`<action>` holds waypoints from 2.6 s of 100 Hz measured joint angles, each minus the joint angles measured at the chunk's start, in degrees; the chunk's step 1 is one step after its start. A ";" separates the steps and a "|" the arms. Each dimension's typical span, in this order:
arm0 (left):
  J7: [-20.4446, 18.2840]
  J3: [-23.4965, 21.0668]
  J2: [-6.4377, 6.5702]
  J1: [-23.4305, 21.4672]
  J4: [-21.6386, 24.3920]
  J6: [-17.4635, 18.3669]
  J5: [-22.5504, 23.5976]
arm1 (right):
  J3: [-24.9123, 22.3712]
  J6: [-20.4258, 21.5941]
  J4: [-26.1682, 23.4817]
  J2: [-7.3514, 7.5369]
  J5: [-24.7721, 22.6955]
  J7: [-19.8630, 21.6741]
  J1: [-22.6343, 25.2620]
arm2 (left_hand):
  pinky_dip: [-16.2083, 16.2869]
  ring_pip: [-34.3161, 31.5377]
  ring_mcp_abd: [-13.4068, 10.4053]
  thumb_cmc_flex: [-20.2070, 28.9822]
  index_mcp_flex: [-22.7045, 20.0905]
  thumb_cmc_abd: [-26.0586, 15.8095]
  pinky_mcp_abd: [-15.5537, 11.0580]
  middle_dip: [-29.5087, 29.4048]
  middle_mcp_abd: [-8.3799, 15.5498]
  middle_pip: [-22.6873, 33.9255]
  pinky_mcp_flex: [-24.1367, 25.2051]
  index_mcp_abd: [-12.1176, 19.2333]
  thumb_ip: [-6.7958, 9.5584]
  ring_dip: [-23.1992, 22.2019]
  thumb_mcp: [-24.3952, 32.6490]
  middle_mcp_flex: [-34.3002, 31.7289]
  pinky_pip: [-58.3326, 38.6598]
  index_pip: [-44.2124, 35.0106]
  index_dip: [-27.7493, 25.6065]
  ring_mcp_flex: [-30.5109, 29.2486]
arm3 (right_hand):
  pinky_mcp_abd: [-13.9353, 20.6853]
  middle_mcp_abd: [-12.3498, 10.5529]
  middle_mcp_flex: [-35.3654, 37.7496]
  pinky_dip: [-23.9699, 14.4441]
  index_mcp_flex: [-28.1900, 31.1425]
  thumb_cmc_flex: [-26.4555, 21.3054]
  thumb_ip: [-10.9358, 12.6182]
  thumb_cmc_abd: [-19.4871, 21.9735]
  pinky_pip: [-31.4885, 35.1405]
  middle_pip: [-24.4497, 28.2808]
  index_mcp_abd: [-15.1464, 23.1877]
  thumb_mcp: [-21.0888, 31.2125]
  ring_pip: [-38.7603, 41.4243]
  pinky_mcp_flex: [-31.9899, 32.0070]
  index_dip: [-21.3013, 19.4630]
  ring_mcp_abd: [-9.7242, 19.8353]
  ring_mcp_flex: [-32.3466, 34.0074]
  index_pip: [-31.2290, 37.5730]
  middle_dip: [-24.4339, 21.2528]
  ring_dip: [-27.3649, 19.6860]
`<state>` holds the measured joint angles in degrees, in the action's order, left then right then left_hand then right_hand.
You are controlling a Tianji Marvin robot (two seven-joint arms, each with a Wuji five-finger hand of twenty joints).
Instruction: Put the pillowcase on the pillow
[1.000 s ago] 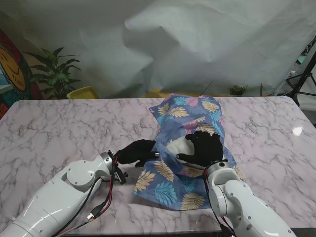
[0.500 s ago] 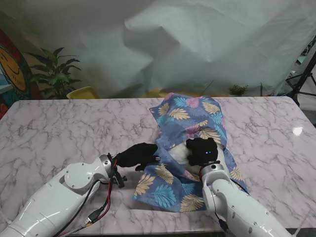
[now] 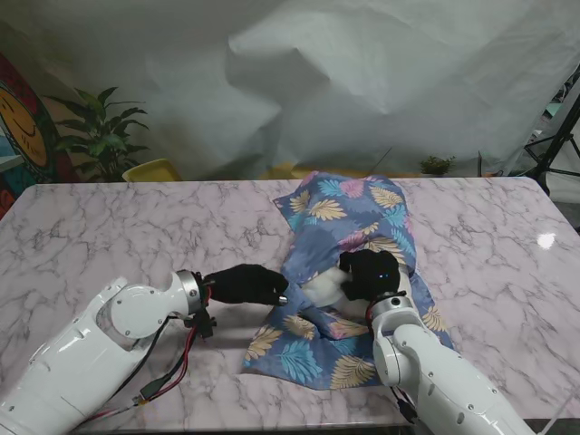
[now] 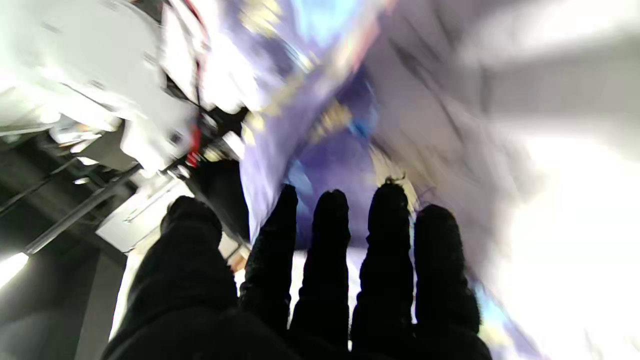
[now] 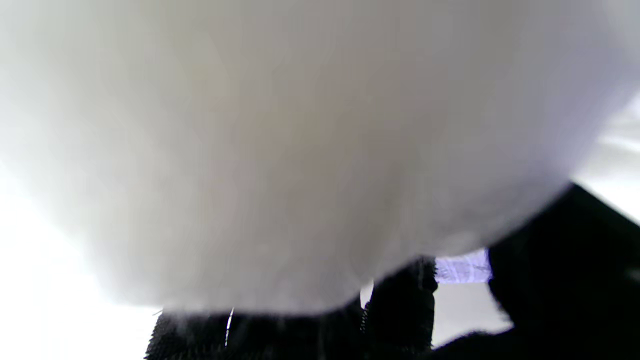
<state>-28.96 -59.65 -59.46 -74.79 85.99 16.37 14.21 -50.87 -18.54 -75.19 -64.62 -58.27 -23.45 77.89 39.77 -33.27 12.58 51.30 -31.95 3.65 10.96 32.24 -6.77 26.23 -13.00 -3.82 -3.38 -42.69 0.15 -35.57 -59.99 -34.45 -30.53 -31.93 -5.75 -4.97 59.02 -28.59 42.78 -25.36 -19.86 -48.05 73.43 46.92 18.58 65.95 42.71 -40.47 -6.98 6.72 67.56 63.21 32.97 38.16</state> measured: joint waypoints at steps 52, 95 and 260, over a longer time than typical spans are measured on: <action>32.75 6.86 -4.16 5.45 -8.45 9.74 16.44 | 1.22 2.69 1.34 0.64 -0.74 -2.71 -0.09 | -5.73 13.20 -4.32 17.77 -2.74 -1.87 -3.57 -6.42 3.75 -5.34 7.42 6.37 0.00 11.93 -1.33 5.58 15.75 -1.82 4.57 7.07 | 0.01 -0.06 0.53 0.60 0.00 -0.01 0.00 0.03 -0.92 -0.78 0.01 0.00 0.01 0.51 0.13 0.00 0.00 -0.05 -0.09 0.39; 53.30 33.14 -13.59 27.07 -44.37 16.53 22.59 | -1.62 14.34 -1.47 2.19 -5.36 -1.90 2.14 | -22.78 18.26 -11.29 18.60 8.97 -1.35 -13.15 -13.73 10.76 -7.05 13.31 4.40 0.01 25.78 6.50 16.98 33.98 9.11 11.88 20.67 | 0.01 -1.48 2.07 2.80 2.94 -8.20 -0.11 -1.75 -4.36 -2.72 0.10 0.07 0.87 1.70 -3.08 0.17 0.08 -1.77 -0.27 1.12; 27.06 32.64 -14.05 24.78 -45.21 22.55 0.71 | -18.26 19.63 -25.75 -0.17 10.32 7.12 25.89 | -18.50 21.78 -4.83 1.92 17.11 -5.72 -7.36 -14.20 4.26 -11.29 10.17 3.54 0.57 24.29 0.10 20.48 29.55 22.00 12.80 14.75 | 1.54 2.81 -4.18 9.81 0.59 19.39 11.29 45.23 -9.04 -11.12 -8.75 -32.02 -20.12 12.48 -8.95 -5.78 -11.60 -19.09 -12.89 -16.08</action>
<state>-1.89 -27.01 -73.50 -50.01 40.78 38.93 14.92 -69.13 1.09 -100.94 -64.78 -47.95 -16.34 103.78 21.27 -11.48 7.75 53.22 -14.85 -2.07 3.60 18.04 -2.51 14.94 -2.83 -0.28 -2.82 -18.40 0.26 -15.08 -30.45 -12.44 -17.72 -17.18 -4.20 -2.16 54.84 -18.78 43.37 -5.97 -8.57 -2.82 64.39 35.80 9.83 33.93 22.60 -28.00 -15.92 0.93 55.96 44.12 20.08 22.07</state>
